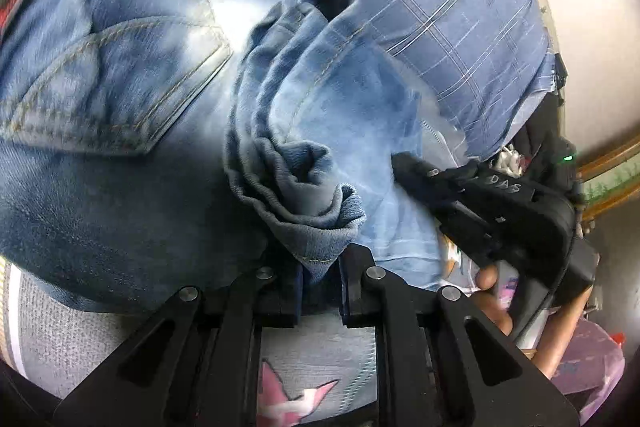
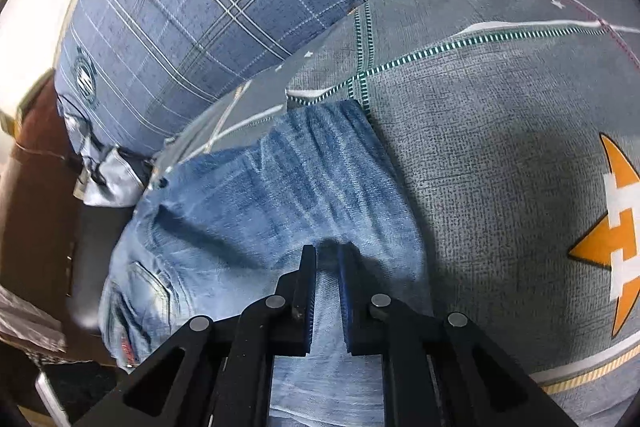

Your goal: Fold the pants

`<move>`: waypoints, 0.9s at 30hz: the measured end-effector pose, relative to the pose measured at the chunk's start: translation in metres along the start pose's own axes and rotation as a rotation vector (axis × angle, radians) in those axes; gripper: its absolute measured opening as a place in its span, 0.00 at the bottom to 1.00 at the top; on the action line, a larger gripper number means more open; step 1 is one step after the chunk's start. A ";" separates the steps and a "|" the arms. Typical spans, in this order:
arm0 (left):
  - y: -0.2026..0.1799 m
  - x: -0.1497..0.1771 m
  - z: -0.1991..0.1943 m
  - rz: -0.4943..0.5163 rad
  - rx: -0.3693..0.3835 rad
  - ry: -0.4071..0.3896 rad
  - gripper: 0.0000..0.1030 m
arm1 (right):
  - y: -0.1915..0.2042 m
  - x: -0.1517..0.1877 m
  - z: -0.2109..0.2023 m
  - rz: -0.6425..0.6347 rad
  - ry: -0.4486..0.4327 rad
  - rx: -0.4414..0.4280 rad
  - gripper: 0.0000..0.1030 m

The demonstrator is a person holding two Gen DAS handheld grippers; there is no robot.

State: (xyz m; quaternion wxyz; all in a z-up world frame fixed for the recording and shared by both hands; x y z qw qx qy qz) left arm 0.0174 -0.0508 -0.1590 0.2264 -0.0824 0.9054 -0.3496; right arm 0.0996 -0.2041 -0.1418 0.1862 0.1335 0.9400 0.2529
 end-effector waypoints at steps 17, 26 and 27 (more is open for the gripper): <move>0.046 -0.036 -0.152 -0.138 0.162 -0.237 0.64 | 0.130 0.047 -0.045 -0.326 -0.056 -0.425 0.50; 0.136 -0.048 -0.172 -0.476 0.104 -0.321 0.64 | 0.202 0.105 0.004 -0.414 0.061 -0.451 0.50; 0.146 -0.044 -0.178 -0.491 0.065 -0.352 0.64 | 0.205 0.115 0.017 -0.425 0.087 -0.433 0.50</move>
Point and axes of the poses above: each gripper's, at about its wrist camera, not at the fingertips, and z roughly the way its jaws point, y to its left, x to its underside, the point moved 8 cm from there along z, roughly the way its jaws point, and after that the axes turned 2 degrees about z, right-handed, at the moved point
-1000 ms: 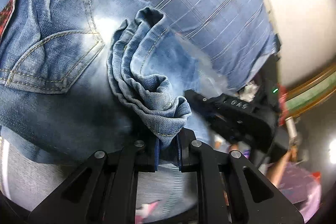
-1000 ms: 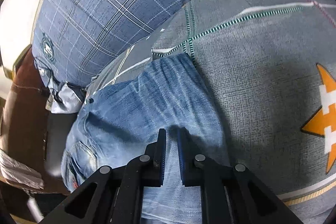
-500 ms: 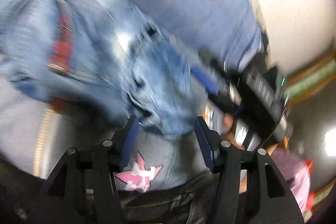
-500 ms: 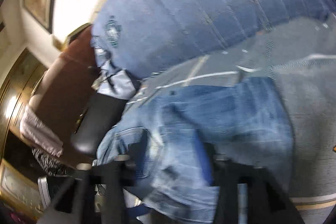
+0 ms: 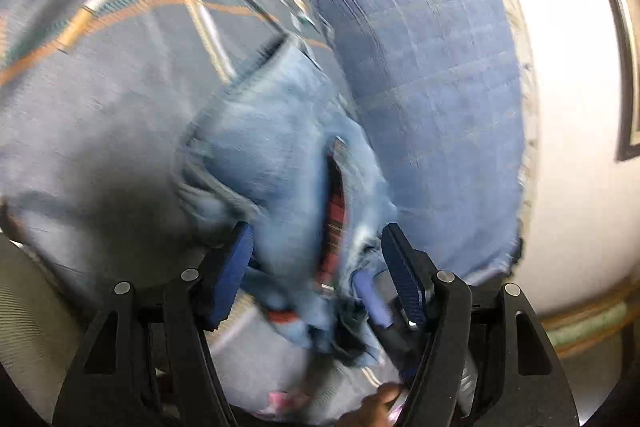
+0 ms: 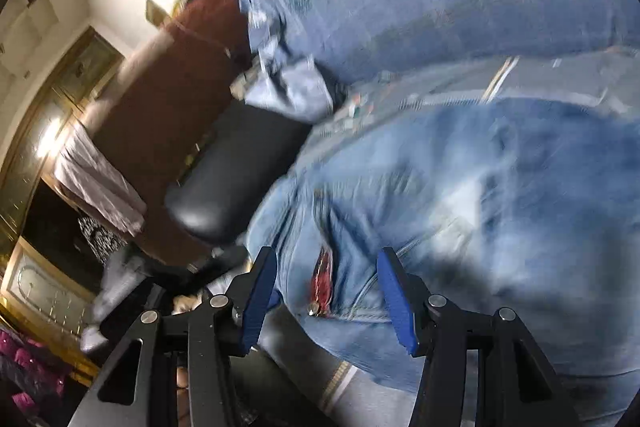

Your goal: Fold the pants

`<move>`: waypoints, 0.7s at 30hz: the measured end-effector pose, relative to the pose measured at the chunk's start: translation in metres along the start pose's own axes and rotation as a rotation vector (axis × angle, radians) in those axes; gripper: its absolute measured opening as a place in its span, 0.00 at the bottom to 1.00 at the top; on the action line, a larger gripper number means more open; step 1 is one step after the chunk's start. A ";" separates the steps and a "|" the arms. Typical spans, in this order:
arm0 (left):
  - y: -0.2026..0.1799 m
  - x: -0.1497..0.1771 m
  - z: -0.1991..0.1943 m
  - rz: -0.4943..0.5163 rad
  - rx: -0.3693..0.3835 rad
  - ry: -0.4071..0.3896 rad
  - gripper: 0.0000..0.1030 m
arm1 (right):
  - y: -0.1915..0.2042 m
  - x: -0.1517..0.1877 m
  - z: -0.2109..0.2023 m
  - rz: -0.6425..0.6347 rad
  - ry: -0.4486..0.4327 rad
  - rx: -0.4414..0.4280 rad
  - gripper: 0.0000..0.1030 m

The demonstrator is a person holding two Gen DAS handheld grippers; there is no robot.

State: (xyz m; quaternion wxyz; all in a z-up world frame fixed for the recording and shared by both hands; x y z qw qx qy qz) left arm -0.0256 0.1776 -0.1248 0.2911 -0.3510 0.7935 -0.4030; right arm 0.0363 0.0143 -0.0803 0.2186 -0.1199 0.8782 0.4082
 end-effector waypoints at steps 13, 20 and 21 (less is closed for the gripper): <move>0.036 0.002 0.047 -0.116 -0.148 0.063 0.64 | -0.019 0.024 0.037 0.058 0.116 0.043 0.47; 0.032 -0.008 0.049 -0.080 -0.188 -0.004 0.30 | -0.017 0.025 0.037 0.047 0.131 0.050 0.47; 0.026 -0.007 0.045 -0.048 -0.193 -0.023 0.26 | -0.017 0.025 0.038 0.045 0.132 0.048 0.47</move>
Point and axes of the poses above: each gripper's, at about its wrist camera, not at the fingertips, and z roughly the way its jaws point, y to its left, x to its underside, the point moved 8 cm from there along z, roughly the way its jaws point, and after that the axes turned 2 degrees about z, right-handed, at the moved point
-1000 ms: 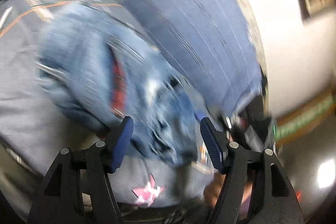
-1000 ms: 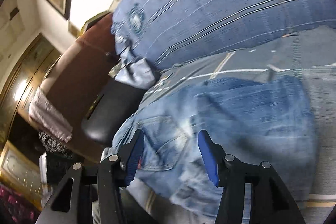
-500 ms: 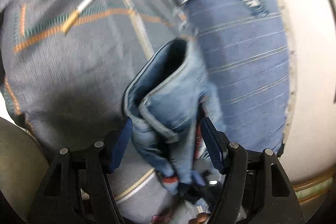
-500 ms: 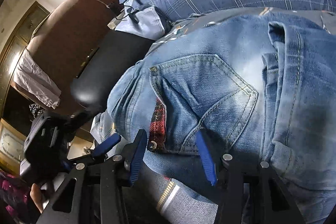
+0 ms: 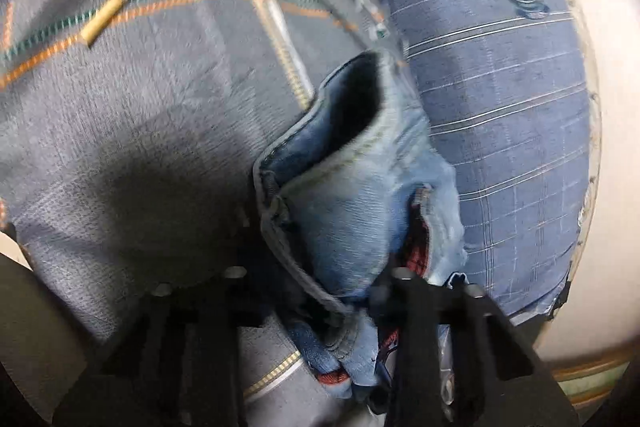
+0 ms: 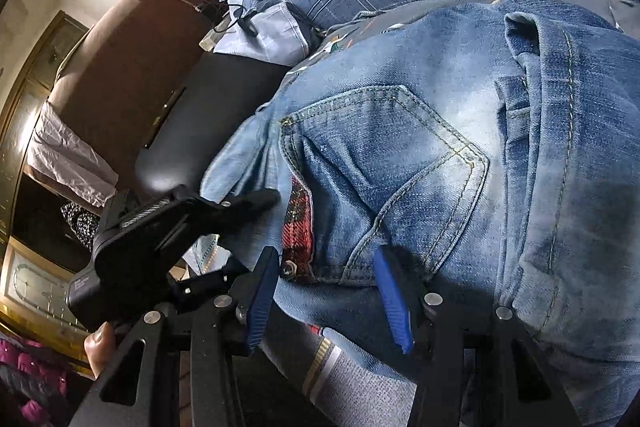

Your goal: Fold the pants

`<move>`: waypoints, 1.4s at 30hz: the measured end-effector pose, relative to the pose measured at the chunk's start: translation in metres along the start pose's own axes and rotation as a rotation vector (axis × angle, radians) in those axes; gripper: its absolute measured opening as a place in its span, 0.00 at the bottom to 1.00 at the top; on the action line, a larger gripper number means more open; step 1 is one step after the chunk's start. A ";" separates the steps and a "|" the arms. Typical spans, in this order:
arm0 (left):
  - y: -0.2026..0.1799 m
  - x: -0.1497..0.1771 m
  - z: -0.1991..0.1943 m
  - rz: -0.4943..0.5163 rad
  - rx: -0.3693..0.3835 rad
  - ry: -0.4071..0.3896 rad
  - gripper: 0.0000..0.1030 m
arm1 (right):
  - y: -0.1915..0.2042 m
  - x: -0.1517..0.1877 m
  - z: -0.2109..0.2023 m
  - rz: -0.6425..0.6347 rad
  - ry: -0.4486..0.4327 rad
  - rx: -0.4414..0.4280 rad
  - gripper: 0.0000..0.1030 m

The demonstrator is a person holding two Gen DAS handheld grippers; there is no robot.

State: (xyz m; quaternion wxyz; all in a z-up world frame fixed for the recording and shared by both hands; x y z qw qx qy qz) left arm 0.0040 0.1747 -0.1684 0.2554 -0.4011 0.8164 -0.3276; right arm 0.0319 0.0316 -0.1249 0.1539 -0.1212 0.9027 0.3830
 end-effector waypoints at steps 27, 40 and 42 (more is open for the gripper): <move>-0.219 0.118 -0.043 1.125 -0.096 -0.255 0.19 | -0.115 -0.032 -0.169 0.385 -0.311 -0.062 0.10; -0.215 0.239 0.036 1.551 0.019 0.093 0.25 | -0.162 -0.032 -0.212 0.493 -0.369 -0.101 0.12; -0.206 0.239 0.046 1.529 0.036 0.169 0.26 | -0.161 -0.033 -0.216 0.510 -0.393 -0.095 0.13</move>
Point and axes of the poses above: each gripper's, at about its wrist camera, not at the fingertips, and z roughly the way its jaws point, y to its left, x to its underside, the point moved 8 cm from there along z, roughly the way its jaws point, and after that the axes turned 2 degrees about z, right-handed, at the moved point
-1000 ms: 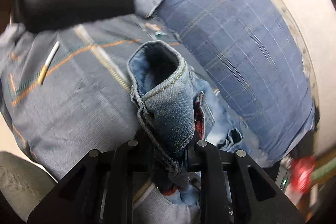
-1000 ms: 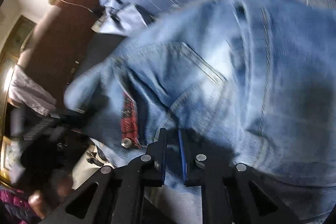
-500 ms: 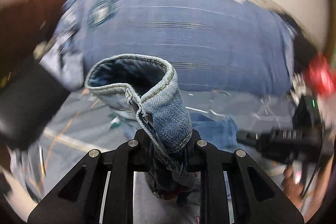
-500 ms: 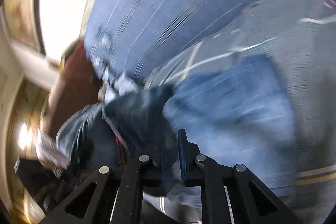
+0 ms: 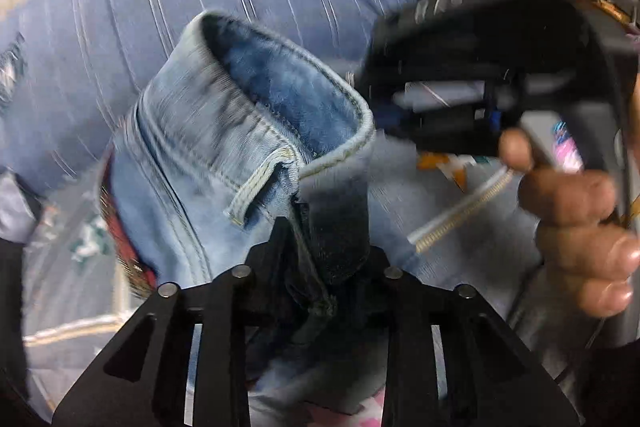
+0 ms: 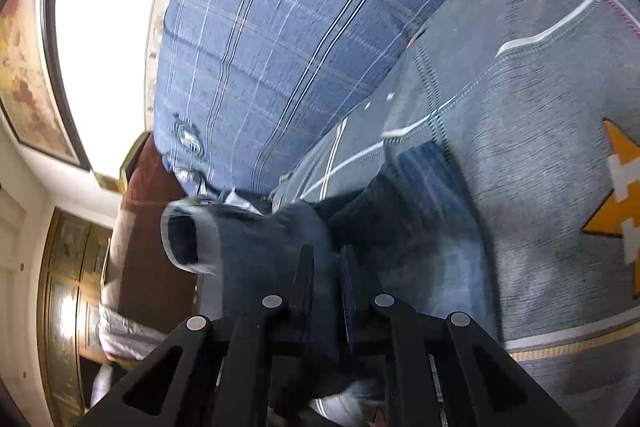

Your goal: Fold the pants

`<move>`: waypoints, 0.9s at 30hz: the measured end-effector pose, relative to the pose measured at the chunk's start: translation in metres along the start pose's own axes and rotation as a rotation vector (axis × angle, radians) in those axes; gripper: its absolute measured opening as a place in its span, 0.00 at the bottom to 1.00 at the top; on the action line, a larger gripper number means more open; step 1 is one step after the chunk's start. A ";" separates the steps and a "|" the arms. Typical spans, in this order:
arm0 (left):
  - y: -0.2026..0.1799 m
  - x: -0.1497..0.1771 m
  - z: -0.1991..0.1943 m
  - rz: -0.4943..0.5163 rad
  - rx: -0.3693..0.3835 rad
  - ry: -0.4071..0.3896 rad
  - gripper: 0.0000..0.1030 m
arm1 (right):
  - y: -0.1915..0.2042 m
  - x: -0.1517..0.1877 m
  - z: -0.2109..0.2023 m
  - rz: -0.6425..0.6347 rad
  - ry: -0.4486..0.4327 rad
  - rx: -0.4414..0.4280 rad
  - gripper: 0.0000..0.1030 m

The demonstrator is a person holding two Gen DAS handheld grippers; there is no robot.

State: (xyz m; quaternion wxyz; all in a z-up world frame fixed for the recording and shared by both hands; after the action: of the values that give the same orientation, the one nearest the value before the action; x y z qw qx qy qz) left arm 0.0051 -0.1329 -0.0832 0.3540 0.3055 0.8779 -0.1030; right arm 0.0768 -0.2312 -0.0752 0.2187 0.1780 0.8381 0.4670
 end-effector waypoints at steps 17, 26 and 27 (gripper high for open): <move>0.022 0.000 -0.037 -0.221 0.246 -0.091 0.54 | 0.055 0.008 -0.033 -0.326 -0.144 0.019 0.49; 0.049 0.003 -0.043 -0.377 0.284 -0.069 0.54 | 0.054 0.008 -0.030 -0.364 -0.171 0.028 0.47; 0.056 0.005 -0.044 -0.412 0.299 -0.071 0.54 | 0.059 0.010 -0.030 -0.380 -0.166 0.003 0.48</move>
State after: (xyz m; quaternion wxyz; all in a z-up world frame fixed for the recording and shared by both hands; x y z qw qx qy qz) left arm 0.0119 -0.0688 -0.0520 0.3070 0.1653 0.8837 -0.3121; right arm 0.0579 -0.2182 -0.0122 0.3709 0.0551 0.8364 0.3998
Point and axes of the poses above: each gripper's, at about its wrist camera, not at the fingertips, and z roughly the way its jaws point, y to its left, x to its underside, the point moved 8 cm from there along z, roughly the way its jaws point, and after that the axes turned 2 degrees about z, right-handed, at the moved point
